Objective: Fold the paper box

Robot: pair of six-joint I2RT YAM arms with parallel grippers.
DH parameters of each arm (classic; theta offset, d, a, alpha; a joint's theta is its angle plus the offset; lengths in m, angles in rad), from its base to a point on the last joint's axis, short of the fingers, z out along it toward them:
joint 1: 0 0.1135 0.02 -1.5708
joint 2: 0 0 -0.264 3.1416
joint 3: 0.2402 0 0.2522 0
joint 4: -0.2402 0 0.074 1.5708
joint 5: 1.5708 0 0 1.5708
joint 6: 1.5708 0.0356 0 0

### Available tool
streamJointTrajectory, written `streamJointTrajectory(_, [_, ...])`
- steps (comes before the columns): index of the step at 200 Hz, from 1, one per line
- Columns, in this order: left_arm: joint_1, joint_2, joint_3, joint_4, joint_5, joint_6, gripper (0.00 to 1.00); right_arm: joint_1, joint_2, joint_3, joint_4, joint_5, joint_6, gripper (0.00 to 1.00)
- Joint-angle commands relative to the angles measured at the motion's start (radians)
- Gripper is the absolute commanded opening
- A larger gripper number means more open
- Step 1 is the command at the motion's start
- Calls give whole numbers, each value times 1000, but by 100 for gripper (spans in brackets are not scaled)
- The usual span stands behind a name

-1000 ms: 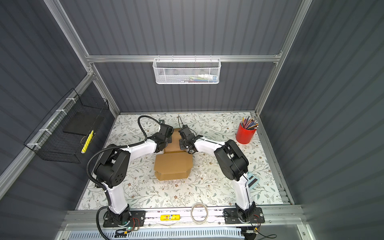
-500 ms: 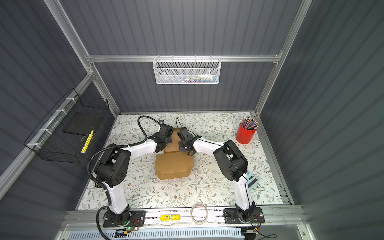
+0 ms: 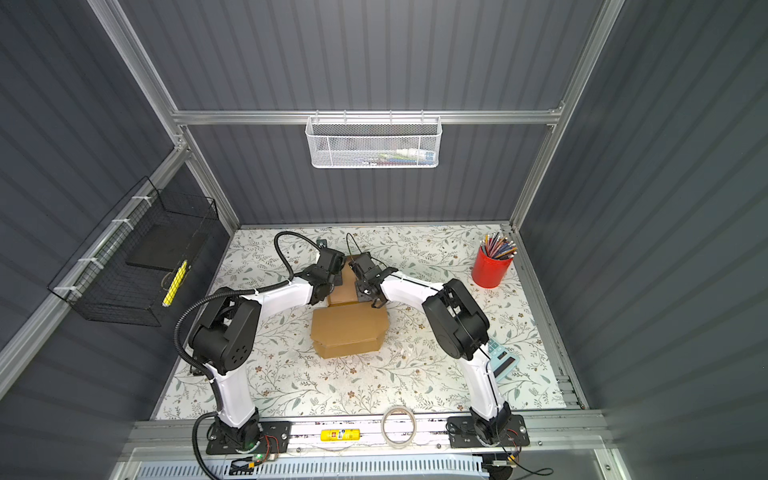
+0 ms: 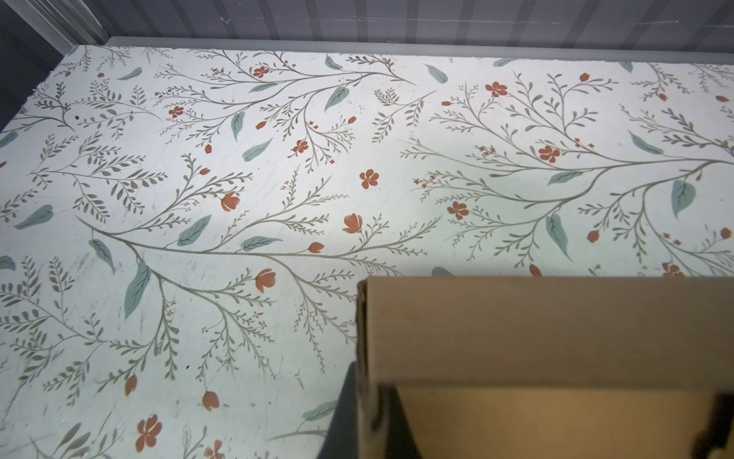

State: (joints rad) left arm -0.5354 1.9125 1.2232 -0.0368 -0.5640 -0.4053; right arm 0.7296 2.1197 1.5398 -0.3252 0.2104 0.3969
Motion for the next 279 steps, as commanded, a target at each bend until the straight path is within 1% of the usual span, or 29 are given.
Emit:
streamJointTrajectory(1, [-5,54,-20,-86,53,-19,0,4,25,31,-19,35,10,30])
streamJointTrajectory(21, [-4,53,-22,-84,52,-18,0,4,36,45,-29,55,12,24])
streamJointTrajectory(62, [-5,57,-23,-82,53,-15,0,4,44,48,-41,101,14,15])
streamJointTrajectory(95, [0,57,-28,-78,53,-12,0,1,49,46,-51,122,12,12])
streamJointTrajectory(111, [2,57,-30,-75,51,-12,0,1,47,42,-51,122,10,8])
streamJointTrajectory(139, [6,63,-25,-77,55,-6,0,-1,37,38,-53,137,6,4])
streamJointTrajectory(178, [17,64,-24,-85,70,9,0,-1,24,37,-58,149,-11,2])
streamJointTrajectory(225, [20,77,-9,-145,115,-2,0,-1,18,61,-159,141,23,0])
streamJointTrajectory(258, [20,95,-24,-158,140,-6,0,-4,23,81,-178,101,32,0])
streamJointTrajectory(279, [20,103,-28,-155,148,-3,0,-10,34,95,-186,70,33,4])
